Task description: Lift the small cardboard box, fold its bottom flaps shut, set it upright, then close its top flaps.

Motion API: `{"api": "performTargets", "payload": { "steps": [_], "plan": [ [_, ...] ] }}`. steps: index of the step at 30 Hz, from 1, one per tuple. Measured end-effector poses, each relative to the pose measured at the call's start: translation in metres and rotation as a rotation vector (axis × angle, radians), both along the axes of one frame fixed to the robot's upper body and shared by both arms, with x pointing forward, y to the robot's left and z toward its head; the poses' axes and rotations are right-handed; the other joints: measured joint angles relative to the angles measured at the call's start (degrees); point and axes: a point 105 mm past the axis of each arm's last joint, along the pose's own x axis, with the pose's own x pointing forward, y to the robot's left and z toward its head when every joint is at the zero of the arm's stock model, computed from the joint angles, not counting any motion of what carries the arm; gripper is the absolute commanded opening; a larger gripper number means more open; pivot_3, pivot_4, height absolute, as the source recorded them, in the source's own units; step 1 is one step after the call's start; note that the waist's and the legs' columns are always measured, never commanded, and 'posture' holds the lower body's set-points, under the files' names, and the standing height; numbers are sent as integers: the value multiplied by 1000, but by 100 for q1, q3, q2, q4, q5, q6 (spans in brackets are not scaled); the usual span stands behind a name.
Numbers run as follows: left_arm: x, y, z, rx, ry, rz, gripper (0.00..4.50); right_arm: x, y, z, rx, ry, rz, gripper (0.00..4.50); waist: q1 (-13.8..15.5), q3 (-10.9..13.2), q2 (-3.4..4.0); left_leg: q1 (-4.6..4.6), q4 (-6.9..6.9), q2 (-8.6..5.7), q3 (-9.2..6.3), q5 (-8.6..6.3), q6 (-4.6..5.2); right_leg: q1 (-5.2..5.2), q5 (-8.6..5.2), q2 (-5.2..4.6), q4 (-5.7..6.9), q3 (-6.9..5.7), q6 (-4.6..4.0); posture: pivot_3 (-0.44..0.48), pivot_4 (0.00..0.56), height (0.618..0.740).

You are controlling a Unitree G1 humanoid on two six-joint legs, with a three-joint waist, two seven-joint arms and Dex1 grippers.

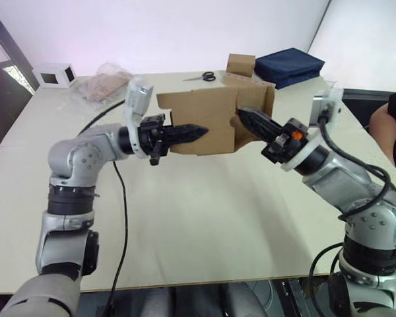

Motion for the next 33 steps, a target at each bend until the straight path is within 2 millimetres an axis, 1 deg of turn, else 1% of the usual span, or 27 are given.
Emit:
{"api": "performTargets", "payload": {
  "steps": [2, 9, 19, 22, 25, 26, 28, 30, 33],
  "plan": [
    [-1, 0, -5, -5, 15, 8, 0, 0, 1, -4, -3, 15, 3, 14, 0, 0, 0, 0, 0, 0, 0, 0, -1, 0, 0, 0, 0, 0, 0, 0, 150, 740],
    [-3, -3, -11, -12, -4, 24, 0, -3, 4, -7, -9, 16, 38, 14, 9, 0, 0, 1, 0, 0, 0, 0, 0, 2, 0, 0, -2, 0, 0, 0, 150, 740],
    [-2, -5, -12, -30, -3, 36, 0, -3, 3, -10, -42, 15, 42, 14, 9, 0, 0, 1, 0, 0, 0, 0, 0, 3, 0, 0, -3, 0, 0, 0, 150, 740],
    [0, -3, -14, -33, 11, 39, 0, -4, 0, -12, -68, 19, 41, 14, 15, 0, 0, 1, 0, -1, 0, -2, 4, 3, 0, 0, -4, 0, 0, 0, 150, 740],
    [2, 1, -14, -37, 24, 41, 0, -9, -15, -19, -84, 55, 34, 14, 35, 0, 0, 0, 0, -1, 0, -4, 7, 6, 0, -1, -7, -1, 0, 0, 150, 740],
    [2, 3, -13, -46, 30, 33, 0, -15, -30, -25, -72, 100, 27, 14, 65, 1, -1, -1, 0, -2, -1, -5, 9, 9, 0, -2, -10, -2, 0, 0, 150, 740],
    [5, 8, -13, -54, 38, 44, 0, -23, -47, -28, -21, 149, 18, 14, 61, 1, -2, 0, 1, -2, 3, -7, 12, 10, 0, -3, -9, -1, 0, 0, 150, 740],
    [4, 6, -13, -58, 41, 37, 0, -29, -54, -29, 6, 168, 21, 14, 46, 0, -1, 4, 3, -1, 2, -7, 13, 12, 0, -1, -7, -1, 1, 0, 150, 740],
    [3, 5, -13, -58, 43, 28, 0, -33, -62, -49, -44, 243, -16, 14, 34, 0, 0, 7, 2, 1, 0, -8, 14, 14, 0, 5, -6, -1, 1, 0, 150, 740]
  ]
}}
